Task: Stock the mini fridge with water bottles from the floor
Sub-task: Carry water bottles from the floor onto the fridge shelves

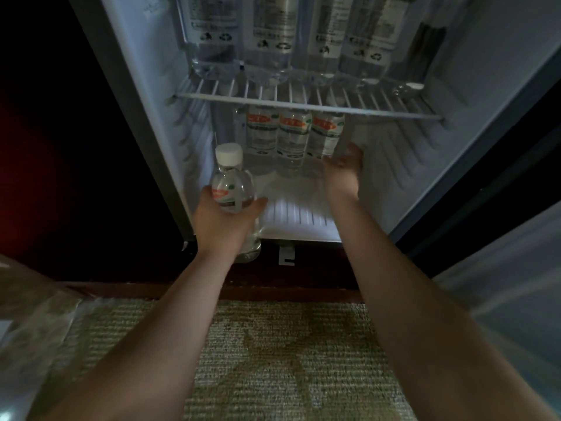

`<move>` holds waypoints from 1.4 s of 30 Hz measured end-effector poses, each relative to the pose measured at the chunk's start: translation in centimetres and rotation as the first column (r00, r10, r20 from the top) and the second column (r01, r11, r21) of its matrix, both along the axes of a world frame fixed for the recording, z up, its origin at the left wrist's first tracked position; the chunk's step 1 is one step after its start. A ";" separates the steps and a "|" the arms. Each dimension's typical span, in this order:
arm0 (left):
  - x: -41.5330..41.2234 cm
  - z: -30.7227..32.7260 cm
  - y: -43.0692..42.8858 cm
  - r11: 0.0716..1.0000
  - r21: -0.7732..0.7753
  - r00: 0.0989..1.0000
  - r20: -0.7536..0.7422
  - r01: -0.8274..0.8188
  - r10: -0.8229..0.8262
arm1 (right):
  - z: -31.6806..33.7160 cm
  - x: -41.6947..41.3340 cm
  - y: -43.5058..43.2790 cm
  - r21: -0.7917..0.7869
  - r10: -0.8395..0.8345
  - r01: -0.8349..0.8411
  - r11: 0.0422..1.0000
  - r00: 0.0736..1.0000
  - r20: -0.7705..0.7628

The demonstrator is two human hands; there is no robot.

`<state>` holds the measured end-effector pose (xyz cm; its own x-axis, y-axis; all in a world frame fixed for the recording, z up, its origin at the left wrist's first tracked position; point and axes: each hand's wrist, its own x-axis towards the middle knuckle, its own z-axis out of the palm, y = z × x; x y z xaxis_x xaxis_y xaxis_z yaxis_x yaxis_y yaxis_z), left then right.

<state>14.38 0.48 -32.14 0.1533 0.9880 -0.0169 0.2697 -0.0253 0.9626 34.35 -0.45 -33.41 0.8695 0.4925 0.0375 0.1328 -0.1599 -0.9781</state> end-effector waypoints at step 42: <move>0.4 -2.4 0.7 0.814 -0.245 0.536 -0.648 0.526 -0.541 | -3.2 2.7 -2.0 -0.105 0.031 -0.032 0.994 0.999 -0.017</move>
<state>14.74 1.22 -34.57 0.5909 0.7251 -0.3537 0.7669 -0.3687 0.5253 37.01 -2.48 -36.60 0.8535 0.5203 -0.0289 0.1248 -0.2579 -0.9581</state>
